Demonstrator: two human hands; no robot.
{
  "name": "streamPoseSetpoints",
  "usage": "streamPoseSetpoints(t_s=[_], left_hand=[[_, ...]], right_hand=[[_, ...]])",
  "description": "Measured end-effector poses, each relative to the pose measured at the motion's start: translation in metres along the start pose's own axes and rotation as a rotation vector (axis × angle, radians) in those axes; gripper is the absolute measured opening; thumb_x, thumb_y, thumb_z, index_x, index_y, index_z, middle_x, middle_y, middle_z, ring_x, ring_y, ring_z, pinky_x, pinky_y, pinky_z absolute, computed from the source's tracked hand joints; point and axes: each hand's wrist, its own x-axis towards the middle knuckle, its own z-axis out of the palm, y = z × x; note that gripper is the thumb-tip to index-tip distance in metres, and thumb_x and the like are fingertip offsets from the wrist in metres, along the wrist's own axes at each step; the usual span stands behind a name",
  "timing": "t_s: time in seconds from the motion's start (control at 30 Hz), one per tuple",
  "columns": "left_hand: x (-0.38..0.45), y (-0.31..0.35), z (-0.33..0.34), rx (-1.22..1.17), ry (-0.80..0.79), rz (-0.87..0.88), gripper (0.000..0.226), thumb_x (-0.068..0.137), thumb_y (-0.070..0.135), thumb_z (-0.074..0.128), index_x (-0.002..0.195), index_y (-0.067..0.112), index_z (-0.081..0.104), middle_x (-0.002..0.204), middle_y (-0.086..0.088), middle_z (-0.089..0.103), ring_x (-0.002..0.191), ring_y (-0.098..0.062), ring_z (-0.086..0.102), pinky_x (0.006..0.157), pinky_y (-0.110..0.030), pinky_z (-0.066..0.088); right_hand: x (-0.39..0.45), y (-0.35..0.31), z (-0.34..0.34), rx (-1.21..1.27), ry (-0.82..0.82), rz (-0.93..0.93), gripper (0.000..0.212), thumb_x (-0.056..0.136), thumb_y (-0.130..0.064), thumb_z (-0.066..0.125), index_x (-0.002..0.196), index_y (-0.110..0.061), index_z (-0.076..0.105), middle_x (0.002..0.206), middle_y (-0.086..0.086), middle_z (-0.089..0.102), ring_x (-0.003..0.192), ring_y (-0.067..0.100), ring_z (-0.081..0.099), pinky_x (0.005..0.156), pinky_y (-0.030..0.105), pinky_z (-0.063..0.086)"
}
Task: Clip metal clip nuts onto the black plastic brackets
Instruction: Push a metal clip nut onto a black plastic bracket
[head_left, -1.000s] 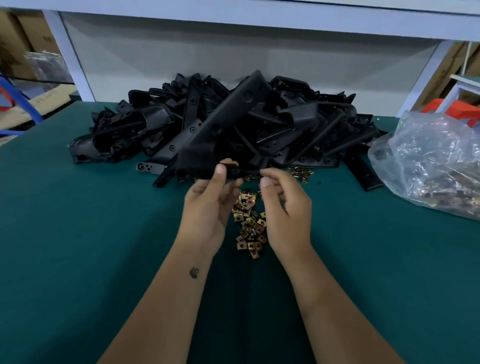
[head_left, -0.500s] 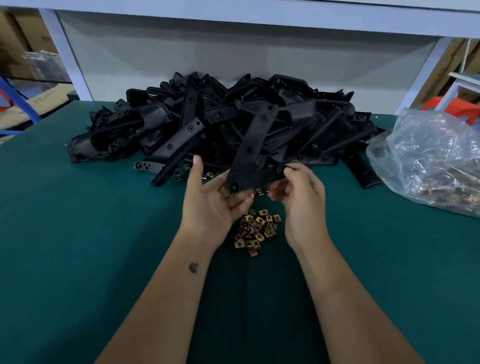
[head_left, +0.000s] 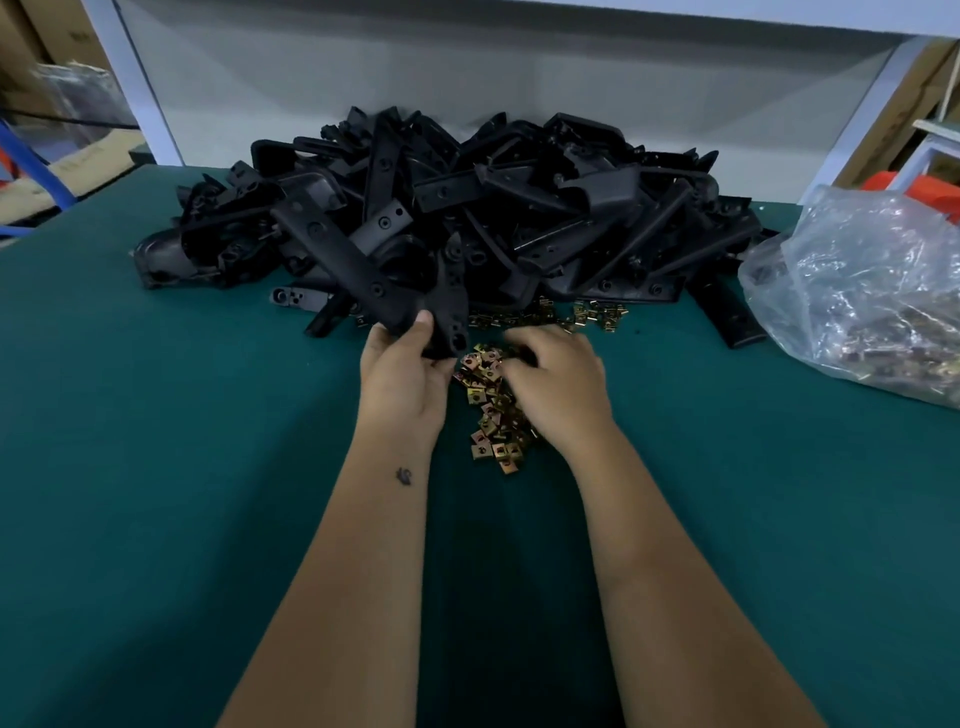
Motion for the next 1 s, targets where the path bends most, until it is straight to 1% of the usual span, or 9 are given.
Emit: streamPoseSetpoints(t_s=[0.13, 0.3, 0.43, 0.53, 0.6, 0.73, 0.83, 0.93, 1.0], left_hand=[[0.001, -0.006, 0.003, -0.005, -0.032, -0.015, 0.014, 0.101, -0.002, 0.047, 0.104, 0.008, 0.058, 0.115, -0.012, 0.068, 0.102, -0.022, 0.067, 0.088, -0.037, 0.058], [0.000, -0.002, -0.001, -0.057, -0.042, -0.064, 0.019, 0.101, -0.003, 0.045, 0.108, 0.007, 0.060, 0.109, -0.011, 0.069, 0.102, -0.022, 0.067, 0.082, -0.033, 0.059], [-0.003, 0.001, -0.001, -0.057, -0.046, -0.127, 0.021, 0.099, -0.005, 0.046, 0.099, 0.007, 0.063, 0.092, -0.007, 0.074, 0.090, -0.019, 0.070, 0.066, -0.028, 0.059], [-0.004, 0.002, 0.000, -0.034, -0.031, -0.129, 0.020, 0.099, -0.005, 0.046, 0.097, 0.008, 0.060, 0.096, -0.009, 0.071, 0.091, -0.021, 0.068, 0.063, -0.029, 0.059], [-0.003, 0.003, 0.000, -0.048, -0.018, -0.130, 0.018, 0.099, -0.004, 0.046, 0.097, 0.009, 0.058, 0.101, -0.010, 0.068, 0.095, -0.023, 0.067, 0.063, -0.031, 0.059], [-0.002, 0.003, 0.000, -0.072, -0.045, -0.137, 0.016, 0.098, -0.005, 0.046, 0.102, 0.006, 0.057, 0.102, -0.011, 0.067, 0.093, -0.022, 0.067, 0.063, -0.029, 0.059], [-0.002, 0.003, 0.001, -0.067, -0.071, -0.139, 0.020, 0.097, -0.005, 0.049, 0.114, 0.005, 0.055, 0.103, -0.010, 0.068, 0.093, -0.021, 0.067, 0.066, -0.027, 0.059], [-0.002, 0.002, 0.002, -0.071, -0.083, -0.143, 0.017, 0.095, -0.005, 0.052, 0.107, 0.006, 0.056, 0.094, -0.007, 0.069, 0.092, -0.019, 0.067, 0.068, -0.027, 0.059], [-0.002, 0.002, 0.002, -0.067, -0.079, -0.145, 0.015, 0.095, -0.005, 0.053, 0.104, 0.007, 0.056, 0.093, -0.006, 0.069, 0.093, -0.019, 0.067, 0.066, -0.026, 0.058]], right_hand=[[0.004, -0.005, 0.010, -0.081, 0.001, -0.080, 0.032, 0.088, -0.031, 0.056, 0.117, -0.030, 0.067, 0.121, -0.012, 0.056, 0.117, 0.016, 0.037, 0.090, 0.030, 0.024], [0.003, -0.004, 0.005, 0.060, 0.038, -0.062, 0.011, 0.087, -0.021, 0.068, 0.097, -0.023, 0.074, 0.100, -0.012, 0.058, 0.108, 0.017, 0.053, 0.096, 0.035, 0.041], [0.000, -0.002, -0.002, 0.249, 0.058, -0.008, 0.010, 0.089, -0.014, 0.066, 0.089, -0.022, 0.073, 0.089, -0.013, 0.067, 0.083, -0.002, 0.059, 0.074, 0.012, 0.045], [-0.003, -0.001, -0.008, 0.377, 0.093, 0.079, 0.020, 0.087, -0.008, 0.058, 0.086, -0.024, 0.070, 0.086, -0.014, 0.065, 0.075, -0.006, 0.058, 0.059, 0.004, 0.039], [-0.004, 0.000, -0.009, 0.338, 0.041, 0.089, 0.019, 0.082, -0.010, 0.057, 0.087, -0.025, 0.067, 0.091, -0.012, 0.059, 0.080, 0.001, 0.057, 0.061, 0.007, 0.040], [-0.005, -0.001, -0.006, 0.073, -0.019, 0.002, 0.010, 0.080, -0.020, 0.068, 0.083, -0.028, 0.063, 0.091, -0.016, 0.050, 0.104, 0.018, 0.051, 0.094, 0.038, 0.045], [-0.004, -0.002, -0.006, 0.113, 0.004, -0.006, 0.014, 0.084, -0.017, 0.069, 0.079, -0.029, 0.064, 0.089, -0.014, 0.057, 0.101, 0.020, 0.055, 0.094, 0.045, 0.046], [-0.004, 0.001, -0.006, 0.118, 0.017, -0.030, 0.017, 0.087, -0.016, 0.068, 0.079, -0.030, 0.064, 0.081, -0.019, 0.059, 0.091, 0.011, 0.058, 0.089, 0.037, 0.049], [-0.005, 0.002, -0.008, 0.172, 0.028, -0.017, 0.019, 0.088, -0.012, 0.065, 0.081, -0.030, 0.065, 0.080, -0.019, 0.060, 0.080, -0.002, 0.058, 0.076, 0.015, 0.048]])
